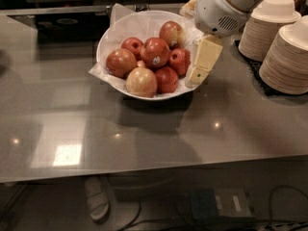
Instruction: Pick apple from white bowl
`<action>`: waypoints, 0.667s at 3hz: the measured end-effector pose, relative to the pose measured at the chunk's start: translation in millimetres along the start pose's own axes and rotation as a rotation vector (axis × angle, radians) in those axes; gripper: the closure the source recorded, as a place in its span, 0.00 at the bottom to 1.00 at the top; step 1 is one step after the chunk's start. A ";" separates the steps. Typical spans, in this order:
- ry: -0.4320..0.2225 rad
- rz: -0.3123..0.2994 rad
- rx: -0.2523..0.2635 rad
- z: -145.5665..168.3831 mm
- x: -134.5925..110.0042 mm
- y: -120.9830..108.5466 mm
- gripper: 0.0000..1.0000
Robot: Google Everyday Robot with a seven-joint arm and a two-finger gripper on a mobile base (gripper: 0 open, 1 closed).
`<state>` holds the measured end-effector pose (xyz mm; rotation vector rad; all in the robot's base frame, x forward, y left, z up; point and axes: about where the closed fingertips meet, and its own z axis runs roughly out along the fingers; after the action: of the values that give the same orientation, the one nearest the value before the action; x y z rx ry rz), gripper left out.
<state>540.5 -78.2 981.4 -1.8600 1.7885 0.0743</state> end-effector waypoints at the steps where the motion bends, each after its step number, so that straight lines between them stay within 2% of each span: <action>1: -0.022 -0.030 0.017 7.1 1.1 -12.0 0.00; 2: -0.058 -0.080 0.026 19.1 5.4 -23.6 0.07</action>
Offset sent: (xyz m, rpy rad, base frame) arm 0.0488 -0.0002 -0.0210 0.0520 -0.0970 0.1427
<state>569.5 -76.1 971.3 -1.8900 1.6663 0.0745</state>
